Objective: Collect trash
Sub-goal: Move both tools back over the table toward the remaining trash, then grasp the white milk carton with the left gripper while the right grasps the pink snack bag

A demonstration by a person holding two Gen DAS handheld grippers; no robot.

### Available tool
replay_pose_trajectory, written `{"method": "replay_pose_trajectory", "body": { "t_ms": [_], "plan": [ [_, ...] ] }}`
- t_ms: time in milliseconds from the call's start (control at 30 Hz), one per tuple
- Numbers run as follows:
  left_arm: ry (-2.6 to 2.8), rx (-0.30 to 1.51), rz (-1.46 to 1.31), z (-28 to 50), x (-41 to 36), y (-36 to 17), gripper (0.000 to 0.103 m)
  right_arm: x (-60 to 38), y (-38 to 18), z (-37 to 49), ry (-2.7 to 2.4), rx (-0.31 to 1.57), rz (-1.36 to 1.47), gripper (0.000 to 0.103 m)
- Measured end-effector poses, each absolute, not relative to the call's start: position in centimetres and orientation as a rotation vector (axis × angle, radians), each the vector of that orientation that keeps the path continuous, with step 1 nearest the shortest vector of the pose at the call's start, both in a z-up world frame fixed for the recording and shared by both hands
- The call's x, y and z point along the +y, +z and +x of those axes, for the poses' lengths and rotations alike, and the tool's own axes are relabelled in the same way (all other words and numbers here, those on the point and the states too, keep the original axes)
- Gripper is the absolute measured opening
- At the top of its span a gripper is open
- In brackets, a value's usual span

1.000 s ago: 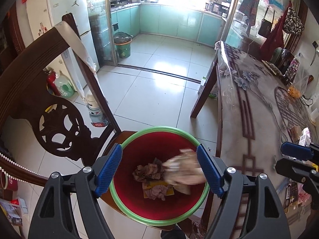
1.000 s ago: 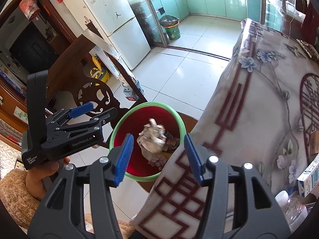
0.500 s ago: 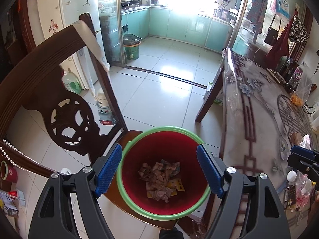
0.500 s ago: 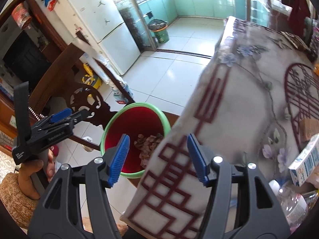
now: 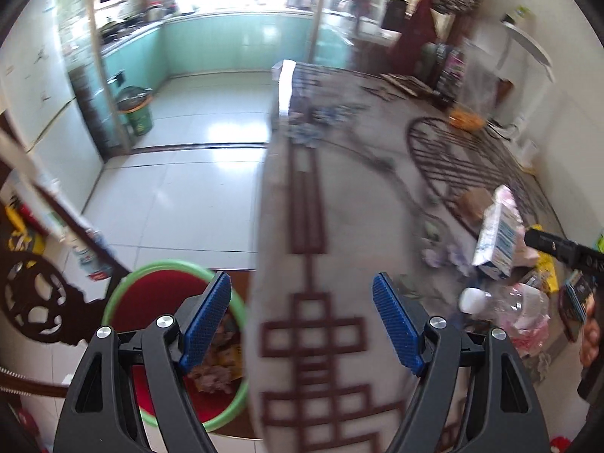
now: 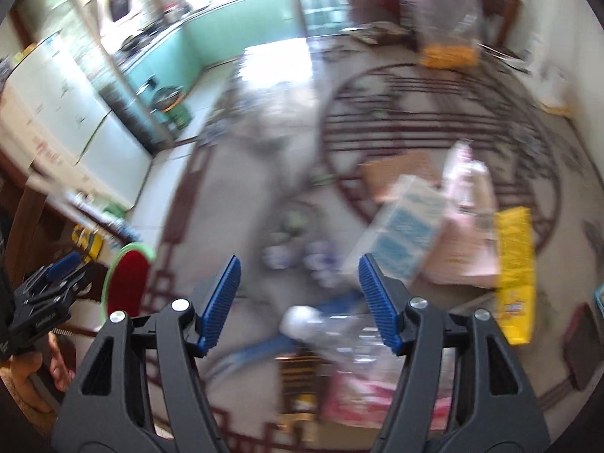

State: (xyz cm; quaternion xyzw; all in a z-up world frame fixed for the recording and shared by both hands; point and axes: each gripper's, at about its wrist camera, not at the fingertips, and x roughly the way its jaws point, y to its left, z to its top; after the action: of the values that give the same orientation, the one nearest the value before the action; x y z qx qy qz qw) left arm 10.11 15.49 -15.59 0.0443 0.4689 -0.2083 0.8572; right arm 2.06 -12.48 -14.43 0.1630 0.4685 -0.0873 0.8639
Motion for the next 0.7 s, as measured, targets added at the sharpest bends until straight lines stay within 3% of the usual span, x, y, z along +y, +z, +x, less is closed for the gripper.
{"method": "replay_pose_trajectory", "body": {
  "t_ms": [367, 500, 700],
  "plan": [
    [-0.663, 1.017, 0.232, 7.0, 0.3, -16.5, 0.074, -28.1, -17.9, 3.0, -0.342, 1.068, 0.451, 0.063],
    [-0.680, 1.034, 0.282, 5.9, -3.6, -17.0, 0.075, -29.6, -20.3, 6.4, -0.289, 1.139, 0.436, 0.073],
    [-0.678, 1.047, 0.358, 5.1, -7.8, -17.7, 0.075, -30.4, -24.5, 8.6, -0.220, 1.256, 0.441, 0.073]
  ]
}}
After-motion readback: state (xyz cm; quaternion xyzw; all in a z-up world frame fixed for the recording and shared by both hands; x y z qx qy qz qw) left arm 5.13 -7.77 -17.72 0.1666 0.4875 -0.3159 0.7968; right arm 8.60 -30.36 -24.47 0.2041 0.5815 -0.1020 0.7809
